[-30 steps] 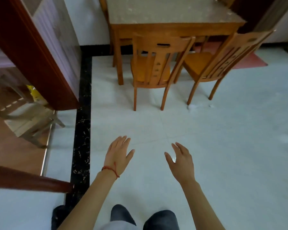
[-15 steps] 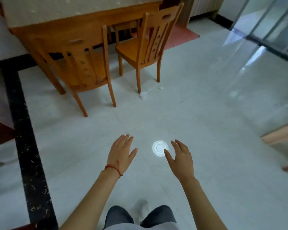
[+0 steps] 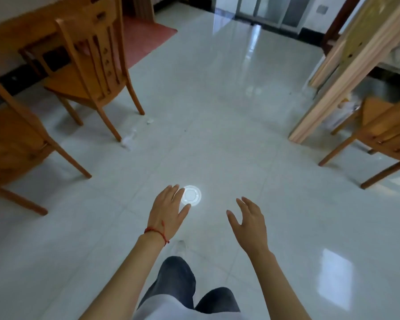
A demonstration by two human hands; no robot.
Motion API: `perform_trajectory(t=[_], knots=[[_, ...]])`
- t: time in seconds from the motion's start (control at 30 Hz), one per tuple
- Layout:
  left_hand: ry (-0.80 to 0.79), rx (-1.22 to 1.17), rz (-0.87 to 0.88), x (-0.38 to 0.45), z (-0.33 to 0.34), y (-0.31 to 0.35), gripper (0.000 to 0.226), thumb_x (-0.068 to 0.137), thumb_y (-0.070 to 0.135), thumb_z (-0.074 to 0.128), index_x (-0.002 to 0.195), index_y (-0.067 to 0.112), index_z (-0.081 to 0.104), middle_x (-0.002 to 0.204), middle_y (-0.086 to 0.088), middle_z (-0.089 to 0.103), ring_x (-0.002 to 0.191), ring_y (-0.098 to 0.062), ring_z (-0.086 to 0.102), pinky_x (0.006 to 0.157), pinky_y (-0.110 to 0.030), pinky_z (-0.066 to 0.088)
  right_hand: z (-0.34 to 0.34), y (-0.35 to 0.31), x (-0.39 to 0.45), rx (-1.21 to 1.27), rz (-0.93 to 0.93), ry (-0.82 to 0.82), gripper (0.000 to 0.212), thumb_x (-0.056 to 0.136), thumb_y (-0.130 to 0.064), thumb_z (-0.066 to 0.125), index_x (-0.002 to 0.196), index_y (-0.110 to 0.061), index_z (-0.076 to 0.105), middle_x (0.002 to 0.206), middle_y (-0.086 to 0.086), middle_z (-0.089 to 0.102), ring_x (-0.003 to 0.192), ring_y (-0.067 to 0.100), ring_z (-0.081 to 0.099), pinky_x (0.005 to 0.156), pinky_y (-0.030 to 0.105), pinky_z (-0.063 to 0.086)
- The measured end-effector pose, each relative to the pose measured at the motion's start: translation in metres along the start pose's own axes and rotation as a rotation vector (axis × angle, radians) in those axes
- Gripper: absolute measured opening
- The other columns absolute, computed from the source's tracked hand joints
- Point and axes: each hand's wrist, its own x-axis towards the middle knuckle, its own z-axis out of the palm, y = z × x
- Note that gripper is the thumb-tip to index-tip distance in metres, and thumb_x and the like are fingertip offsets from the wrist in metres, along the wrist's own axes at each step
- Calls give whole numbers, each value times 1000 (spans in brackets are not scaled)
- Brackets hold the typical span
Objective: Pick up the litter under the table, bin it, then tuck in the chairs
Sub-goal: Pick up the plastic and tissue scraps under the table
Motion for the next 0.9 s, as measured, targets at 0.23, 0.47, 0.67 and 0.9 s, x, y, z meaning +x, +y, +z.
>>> perform_trajectory(t=[0.23, 0.47, 0.67, 0.9], knots=[[-98, -12, 136, 83, 18, 21, 50, 91, 32, 47, 133, 7, 39, 145, -13, 37, 137, -26, 27, 112, -33, 19, -13, 24, 48, 21, 171, 86, 50, 89, -39, 52, 131, -13, 45, 142, 8, 42, 132, 23, 34, 108, 39, 29], [-148, -6, 209, 178, 17, 24, 49, 90, 31, 49, 132, 7, 40, 143, -13, 40, 136, -27, 29, 112, -34, 21, -27, 23, 120, 3, 238, 158, 48, 88, -36, 54, 129, -11, 47, 140, 10, 44, 130, 24, 37, 106, 39, 30], [-185, -1, 249, 243, 22, 40, 49, 91, 33, 47, 133, 8, 39, 144, -11, 38, 137, -26, 26, 112, -33, 19, -42, 32, 171, -1, 260, 177, 48, 89, -36, 54, 129, -10, 47, 140, 11, 44, 131, 25, 37, 107, 39, 29], [-203, -4, 251, 321, 45, 78, 50, 92, 33, 45, 135, 11, 37, 146, -9, 35, 139, -24, 23, 113, -32, 16, -64, 69, 249, -8, 263, 150, 49, 89, -38, 51, 131, -12, 45, 142, 9, 41, 133, 24, 34, 108, 37, 26]])
